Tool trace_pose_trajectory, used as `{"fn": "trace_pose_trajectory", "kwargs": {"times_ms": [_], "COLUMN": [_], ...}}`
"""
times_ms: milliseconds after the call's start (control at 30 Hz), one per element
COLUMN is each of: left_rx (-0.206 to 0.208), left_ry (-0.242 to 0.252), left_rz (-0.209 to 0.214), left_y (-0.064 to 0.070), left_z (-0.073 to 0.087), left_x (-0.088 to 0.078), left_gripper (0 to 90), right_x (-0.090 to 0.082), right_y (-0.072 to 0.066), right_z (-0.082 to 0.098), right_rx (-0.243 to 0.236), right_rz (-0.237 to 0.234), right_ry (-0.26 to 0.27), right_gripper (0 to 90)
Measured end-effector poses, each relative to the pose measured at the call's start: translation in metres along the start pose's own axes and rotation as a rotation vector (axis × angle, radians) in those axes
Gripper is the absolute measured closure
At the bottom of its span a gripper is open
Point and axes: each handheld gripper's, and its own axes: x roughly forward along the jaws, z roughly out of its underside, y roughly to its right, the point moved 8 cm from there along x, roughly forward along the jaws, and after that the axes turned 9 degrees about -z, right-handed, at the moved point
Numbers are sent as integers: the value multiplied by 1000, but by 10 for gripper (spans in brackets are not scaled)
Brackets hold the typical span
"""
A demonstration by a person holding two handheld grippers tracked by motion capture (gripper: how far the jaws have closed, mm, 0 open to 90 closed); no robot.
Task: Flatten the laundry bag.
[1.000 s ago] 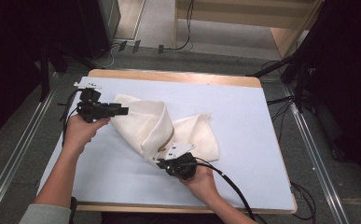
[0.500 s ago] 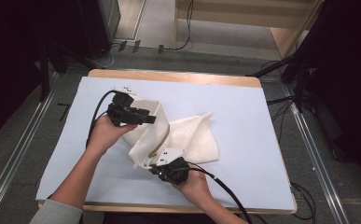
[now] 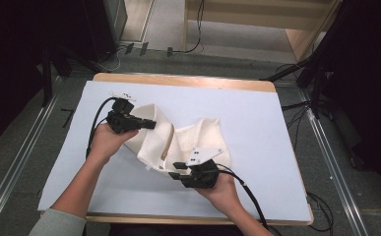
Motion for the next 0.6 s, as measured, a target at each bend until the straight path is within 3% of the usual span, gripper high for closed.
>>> {"fn": "trace_pose_trajectory", "kwargs": {"times_ms": [233, 267, 333, 367, 500, 600], "left_rx": [-21, -26, -37, -45, -58, -63], "left_ry": [7, 11, 17, 26, 37, 44], "left_rz": [-9, -13, -10, -9, -4, -6], "left_y": [-8, -10, -12, -14, -17, -18], "left_z": [4, 5, 6, 8, 12, 17], "left_x": [-8, -10, -13, -17, -24, -31], "left_gripper": [886, 886, 886, 886, 886, 885], "right_x": [-35, -46, -49, -57, -63, -64], "right_y": [18, 27, 30, 39, 60, 68], "right_z": [1, 3, 5, 8, 21, 27], "right_rx": [28, 36, 48, 71, 102, 131], "right_rz": [43, 80, 90, 116, 164, 169], "right_ry": [63, 69, 71, 77, 34, 23], "right_gripper": [643, 644, 643, 642, 603, 601]}}
